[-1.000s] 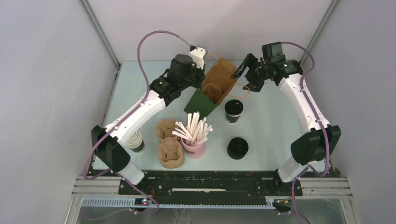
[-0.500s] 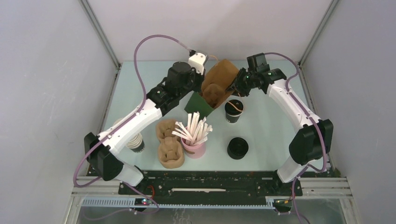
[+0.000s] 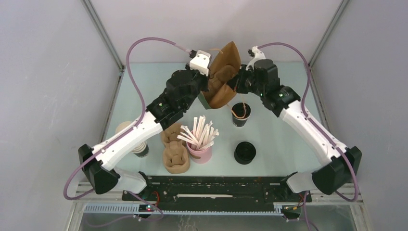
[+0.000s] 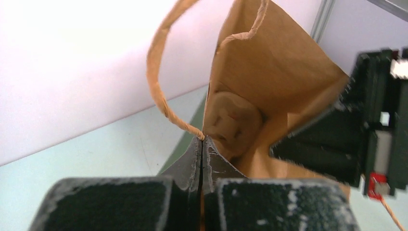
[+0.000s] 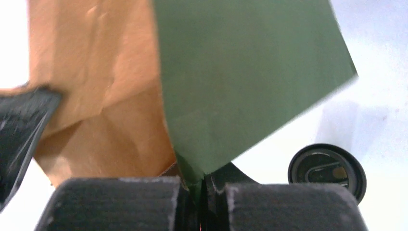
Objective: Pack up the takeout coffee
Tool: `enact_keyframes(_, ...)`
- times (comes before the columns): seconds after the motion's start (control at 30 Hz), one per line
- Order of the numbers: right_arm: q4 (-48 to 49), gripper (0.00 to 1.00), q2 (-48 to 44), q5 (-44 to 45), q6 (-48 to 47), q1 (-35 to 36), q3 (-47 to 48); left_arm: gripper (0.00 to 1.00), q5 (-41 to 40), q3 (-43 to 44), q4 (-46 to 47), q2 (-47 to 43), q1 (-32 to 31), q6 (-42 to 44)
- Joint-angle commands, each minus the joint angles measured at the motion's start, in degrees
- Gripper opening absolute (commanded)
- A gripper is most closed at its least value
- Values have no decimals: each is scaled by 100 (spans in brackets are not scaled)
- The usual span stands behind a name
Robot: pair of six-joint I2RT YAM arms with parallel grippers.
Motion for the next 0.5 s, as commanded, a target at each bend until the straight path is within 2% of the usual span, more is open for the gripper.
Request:
enact_keyframes(0.0,888,0,-383,572,-894,168,-326,0,-549,-270,695,-277,-46,113)
enact_keyframes(0.2,528,0,-284,558,-152,-124,-342,0,-787,-439,815,-314,-44,-218)
enact_keyframes(0.33,192,2,62,-189,448,-422,-340,0,-958,-943,1116,-309,-32,-548)
enact_keyframes(0.47,-735,4,608,-127,665,-464,-28,0,-1077,-1190,1411,-195,-10,-645)
